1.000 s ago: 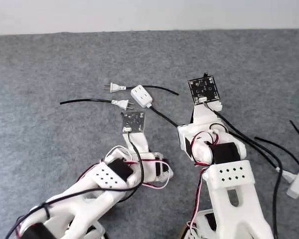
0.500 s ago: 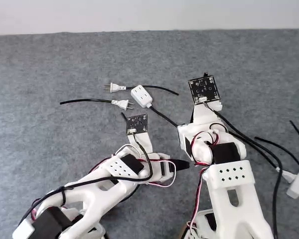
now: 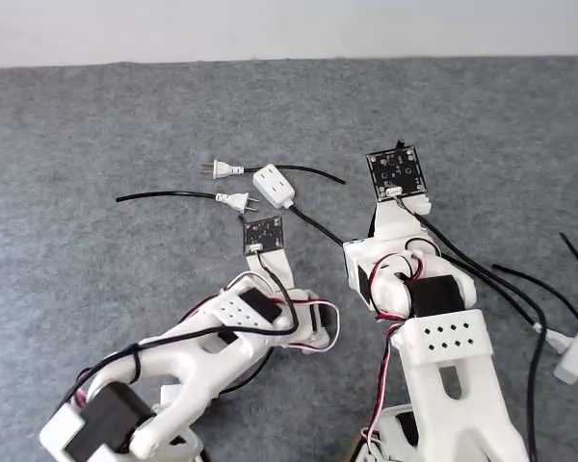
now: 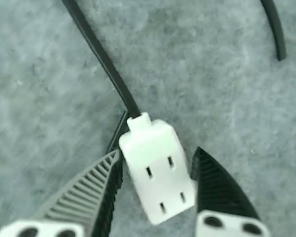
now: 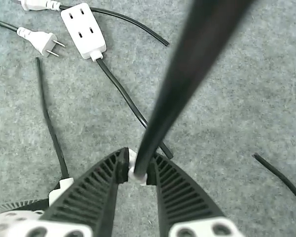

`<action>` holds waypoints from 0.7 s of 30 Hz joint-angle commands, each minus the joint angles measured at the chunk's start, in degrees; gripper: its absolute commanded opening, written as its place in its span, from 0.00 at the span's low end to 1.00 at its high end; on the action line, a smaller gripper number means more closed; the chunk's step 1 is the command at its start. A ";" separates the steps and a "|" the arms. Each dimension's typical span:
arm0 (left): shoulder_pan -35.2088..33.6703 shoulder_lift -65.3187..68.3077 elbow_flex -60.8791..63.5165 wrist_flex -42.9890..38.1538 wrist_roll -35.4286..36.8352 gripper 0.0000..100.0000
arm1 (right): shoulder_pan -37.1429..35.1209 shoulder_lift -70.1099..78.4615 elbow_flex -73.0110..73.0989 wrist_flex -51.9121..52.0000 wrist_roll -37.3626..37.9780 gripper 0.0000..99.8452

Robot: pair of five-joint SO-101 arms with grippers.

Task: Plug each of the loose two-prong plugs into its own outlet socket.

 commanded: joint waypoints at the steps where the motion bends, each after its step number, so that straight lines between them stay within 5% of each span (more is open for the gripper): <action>1: -0.09 1.67 -2.77 -0.26 -0.09 0.20 | 0.57 0.13 -0.79 -1.27 -0.53 0.01; 6: 2.02 1.14 -3.03 1.41 -3.16 0.18 | 0.57 0.13 -0.79 -1.27 -0.62 0.01; 10: 3.87 -3.52 -2.95 6.15 -18.46 0.06 | 0.66 0.13 -0.79 -1.27 -0.62 0.01; 15: -0.62 -8.18 -0.75 6.24 -36.75 0.05 | 0.66 0.13 -0.79 -1.27 -0.62 0.01; 21: -2.37 -8.44 -0.57 5.80 -32.62 0.06 | 0.31 0.13 -0.79 -1.10 -0.62 0.01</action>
